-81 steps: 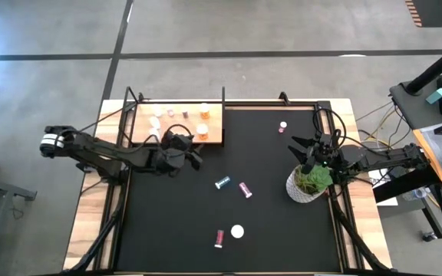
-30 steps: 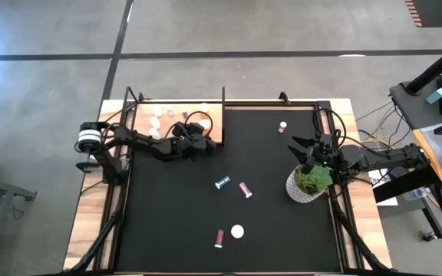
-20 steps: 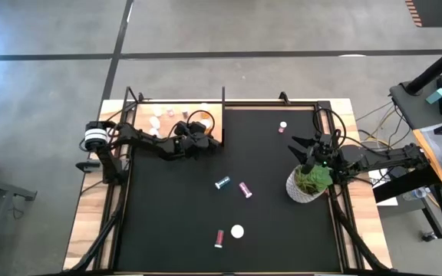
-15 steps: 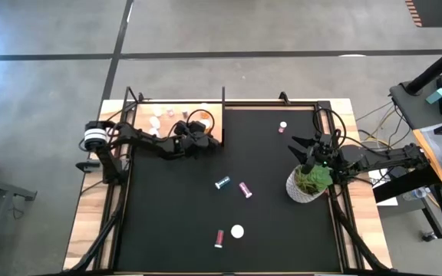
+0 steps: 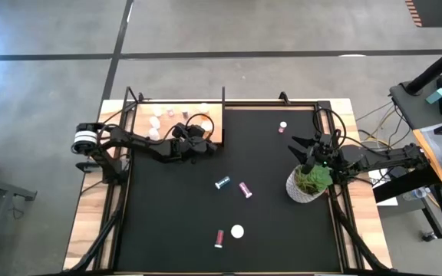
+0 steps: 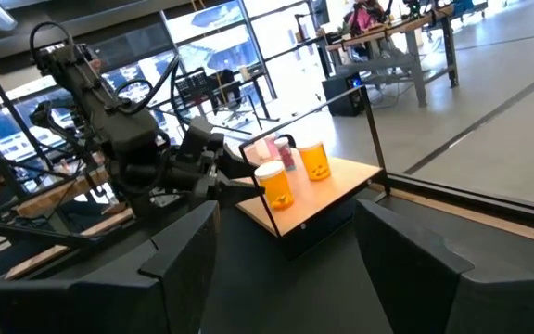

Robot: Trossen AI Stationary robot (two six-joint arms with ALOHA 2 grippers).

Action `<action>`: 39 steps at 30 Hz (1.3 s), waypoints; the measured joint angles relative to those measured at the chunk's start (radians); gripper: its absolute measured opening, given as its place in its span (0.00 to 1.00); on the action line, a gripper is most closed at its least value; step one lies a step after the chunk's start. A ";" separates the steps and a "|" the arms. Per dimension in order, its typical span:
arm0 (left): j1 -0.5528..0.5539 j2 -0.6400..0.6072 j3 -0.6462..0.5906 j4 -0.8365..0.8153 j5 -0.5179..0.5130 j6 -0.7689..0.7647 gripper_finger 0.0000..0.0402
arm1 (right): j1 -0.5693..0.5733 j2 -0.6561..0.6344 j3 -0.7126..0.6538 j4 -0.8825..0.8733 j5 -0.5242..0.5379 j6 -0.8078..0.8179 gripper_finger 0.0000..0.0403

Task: Pick and place medicine bottles onto shelf by color
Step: Put the right orange pill bottle into the shelf

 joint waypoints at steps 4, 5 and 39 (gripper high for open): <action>-0.013 0.000 0.000 -0.001 0.001 -0.003 0.59 | 0.000 0.000 0.000 0.000 0.000 0.000 0.60; -0.021 -0.001 0.000 -0.001 0.011 -0.003 0.59 | 0.000 0.000 0.000 0.000 0.000 0.000 0.60; 0.066 -0.017 0.000 0.047 0.200 0.155 0.59 | 0.000 0.000 0.000 0.000 0.000 0.000 0.60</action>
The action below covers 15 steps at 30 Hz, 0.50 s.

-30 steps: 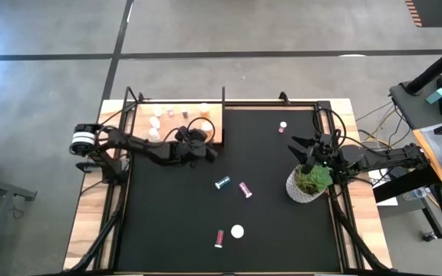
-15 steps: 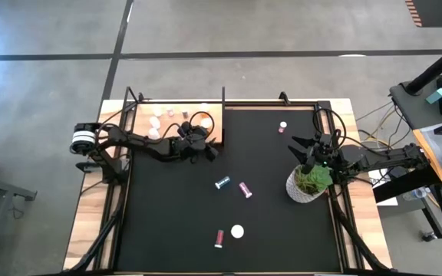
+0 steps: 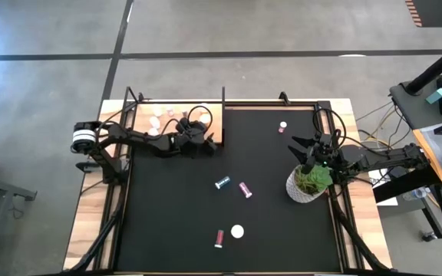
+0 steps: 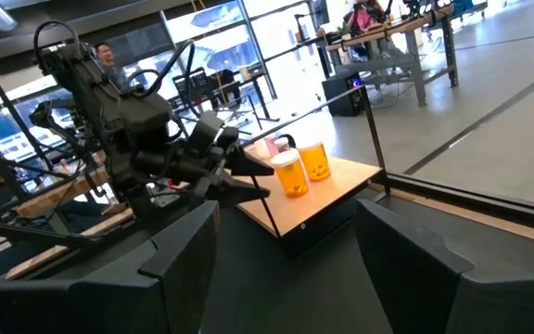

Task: Pick and place medicine bottles onto shelf by color
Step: Put the right orange pill bottle into the shelf

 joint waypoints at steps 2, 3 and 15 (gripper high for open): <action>-0.004 -0.001 0.000 0.000 0.012 -0.007 0.59 | 0.000 0.000 0.000 0.000 0.000 0.000 0.60; -0.009 -0.004 0.000 -0.001 0.015 -0.008 0.59 | 0.000 0.000 0.000 0.000 0.000 0.000 0.60; -0.139 -0.154 0.001 -0.003 0.014 -0.007 0.59 | 0.000 0.000 0.000 0.000 0.000 0.000 0.60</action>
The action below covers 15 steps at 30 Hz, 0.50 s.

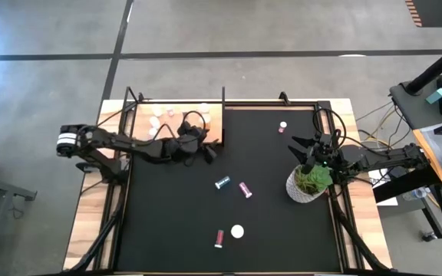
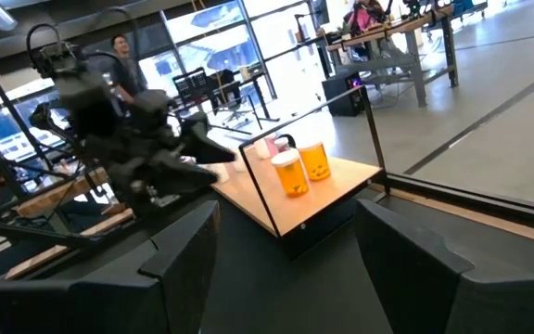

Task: Pick and place medicine bottles onto shelf by color
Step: Put the right orange pill bottle into the shelf, then put the bottom pink pill bottle into the shelf

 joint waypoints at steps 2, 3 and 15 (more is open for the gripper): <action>-0.034 -0.017 0.000 0.002 0.000 0.000 0.59 | 0.000 0.000 0.000 0.000 0.000 0.000 0.60; -0.052 -0.027 0.000 0.001 0.000 0.000 0.59 | 0.000 0.000 0.000 0.000 0.000 0.000 0.60; -0.153 -0.050 0.084 0.002 -0.002 0.006 0.59 | 0.000 0.000 0.000 0.000 0.000 0.000 0.60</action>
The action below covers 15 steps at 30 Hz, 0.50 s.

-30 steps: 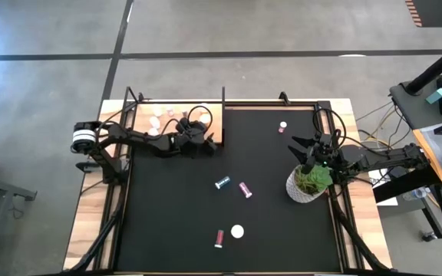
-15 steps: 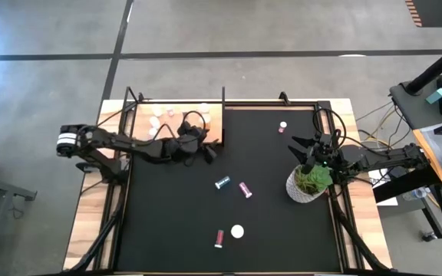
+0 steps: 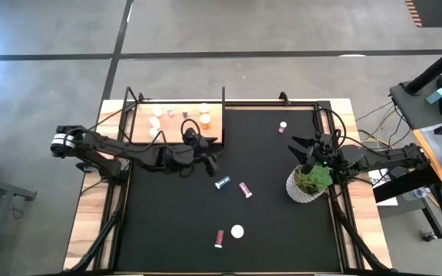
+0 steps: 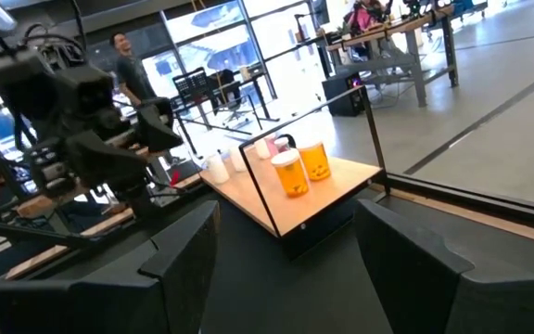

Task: Pick and place medicine bottles onto shelf by color
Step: Put the bottom pink pill bottle into the shelf

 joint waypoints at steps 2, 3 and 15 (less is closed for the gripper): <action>-0.006 0.009 0.049 -0.049 0.001 0.026 0.59 | 0.000 0.000 0.000 0.000 0.000 0.000 0.60; -0.009 0.015 0.074 -0.074 0.003 0.048 0.59 | 0.000 0.000 0.000 0.000 0.000 0.000 0.60; -0.092 0.051 0.208 -0.207 0.074 0.099 0.59 | 0.000 0.000 0.000 0.000 0.000 0.000 0.60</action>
